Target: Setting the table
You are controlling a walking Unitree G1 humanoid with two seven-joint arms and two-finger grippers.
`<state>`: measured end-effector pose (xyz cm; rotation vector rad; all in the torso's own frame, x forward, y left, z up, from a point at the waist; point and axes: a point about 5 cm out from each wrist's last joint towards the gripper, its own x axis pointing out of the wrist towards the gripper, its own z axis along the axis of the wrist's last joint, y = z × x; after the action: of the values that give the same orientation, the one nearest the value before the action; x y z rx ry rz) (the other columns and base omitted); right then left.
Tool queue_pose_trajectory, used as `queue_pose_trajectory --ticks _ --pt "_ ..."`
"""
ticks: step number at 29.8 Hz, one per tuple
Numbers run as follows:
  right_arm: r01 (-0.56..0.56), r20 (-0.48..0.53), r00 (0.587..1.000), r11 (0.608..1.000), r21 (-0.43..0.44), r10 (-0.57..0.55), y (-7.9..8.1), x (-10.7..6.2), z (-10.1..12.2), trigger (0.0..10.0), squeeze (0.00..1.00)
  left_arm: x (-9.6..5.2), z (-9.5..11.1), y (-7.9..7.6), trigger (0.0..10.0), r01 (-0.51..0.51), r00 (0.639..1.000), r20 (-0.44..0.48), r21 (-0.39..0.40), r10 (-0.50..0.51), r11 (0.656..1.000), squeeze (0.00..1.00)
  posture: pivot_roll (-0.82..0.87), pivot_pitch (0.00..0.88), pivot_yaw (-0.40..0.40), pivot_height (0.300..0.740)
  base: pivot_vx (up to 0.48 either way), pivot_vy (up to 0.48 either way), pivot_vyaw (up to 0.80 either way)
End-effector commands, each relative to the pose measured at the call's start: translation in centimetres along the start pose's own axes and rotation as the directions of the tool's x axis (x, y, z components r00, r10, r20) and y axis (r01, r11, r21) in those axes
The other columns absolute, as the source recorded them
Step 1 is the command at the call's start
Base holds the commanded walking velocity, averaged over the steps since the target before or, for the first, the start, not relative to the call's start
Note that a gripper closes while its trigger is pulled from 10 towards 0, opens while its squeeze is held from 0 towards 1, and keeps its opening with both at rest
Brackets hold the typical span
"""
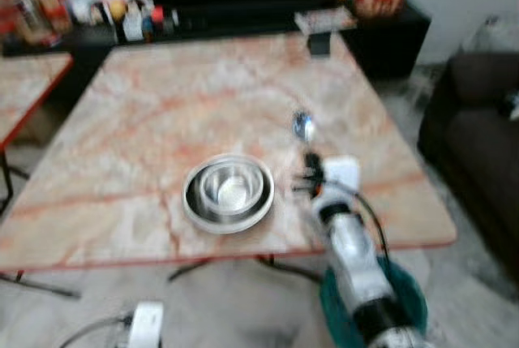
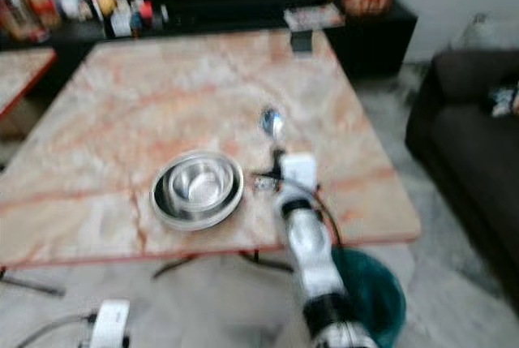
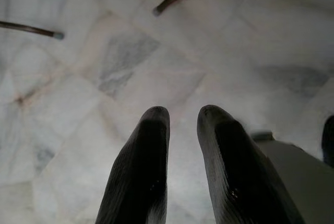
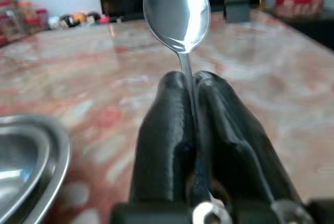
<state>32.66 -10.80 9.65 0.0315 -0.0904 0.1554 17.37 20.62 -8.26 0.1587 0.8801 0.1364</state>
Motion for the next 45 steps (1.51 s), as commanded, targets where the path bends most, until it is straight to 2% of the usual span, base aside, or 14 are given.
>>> queue_pose_trajectory --ticks 1,9,13,15,18,20,25,32,45 --pt "-0.026 0.013 1.0 1.0 0.017 0.026 1.2 0.0 0.3 10.0 0.0 -0.1 -0.5 1.0 10.0 -0.017 1.0 -0.016 0.013 0.017 1.0 0.0 -0.01 0.043 0.033 0.74 0.266 0.0 0.0" --pt "0.006 -0.079 0.997 0.999 -0.041 -0.009 0.9 -1.7 -1.1 10.0 0.0 -0.2 -0.7 1.1 10.0 -0.017 1.0 -0.016 0.014 0.018 1.0 0.0 -0.02 0.054 0.039 0.74 0.0 0.0 0.0" --pt "0.045 -0.089 0.995 0.998 -0.036 -0.048 0.7 -1.8 -1.1 10.0 0.0 -0.2 -0.8 1.1 10.0 -0.015 1.0 -0.019 0.017 0.015 1.0 0.0 -0.02 0.054 0.041 0.74 0.0 0.0 0.0" --pt "0.078 -0.112 0.99 0.995 -0.061 -0.085 0.4 -1.7 -1.0 10.0 0.0 -0.2 -0.8 1.1 10.0 -0.01 1.0 -0.021 0.022 0.01 1.0 0.0 -0.02 0.055 0.045 0.74 0.0 0.0 0.0" --pt "0.098 -0.181 0.977 0.992 -0.078 -0.111 0.2 -1.5 -1.4 10.0 0.0 -0.1 -0.7 1.1 10.0 -0.013 1.0 -0.017 0.021 0.013 1.0 0.0 -0.02 0.056 0.046 0.74 0.0 0.0 0.0" --pt "0.104 -0.185 0.976 0.991 -0.08 -0.117 0.2 -1.5 -1.4 10.0 0.0 -0.1 -0.6 1.2 10.0 -0.014 1.0 -0.017 0.02 0.014 1.0 0.0 -0.02 0.056 0.046 0.74 0.0 0.0 0.0" --pt "0.157 -0.278 0.945 0.984 -0.084 -0.174 -0.6 -1.2 -2.3 10.0 0.0 -0.1 -0.7 1.2 10.0 -0.013 1.0 -0.019 0.02 0.013 1.0 0.0 -0.02 0.056 0.047 0.74 0.0 0.0 0.0" --pt "0.129 -0.361 0.917 0.983 -0.13 -0.168 -0.6 -0.5 -2.4 10.0 0.0 -0.2 -0.8 1.1 10.0 -0.007 1.0 -0.024 0.02 0.008 1.0 0.0 -0.02 0.055 0.044 0.74 0.0 0.0 0.0" --pt "0.083 -0.417 0.9 0.99 -0.115 -0.124 0.5 -0.6 -2.8 10.0 0.0 -0.2 -0.9 1.1 10.0 -0.01 0.999 -0.03 0.024 0.011 1.0 0.0 -0.02 0.058 0.043 0.74 0.0 0.0 0.0"
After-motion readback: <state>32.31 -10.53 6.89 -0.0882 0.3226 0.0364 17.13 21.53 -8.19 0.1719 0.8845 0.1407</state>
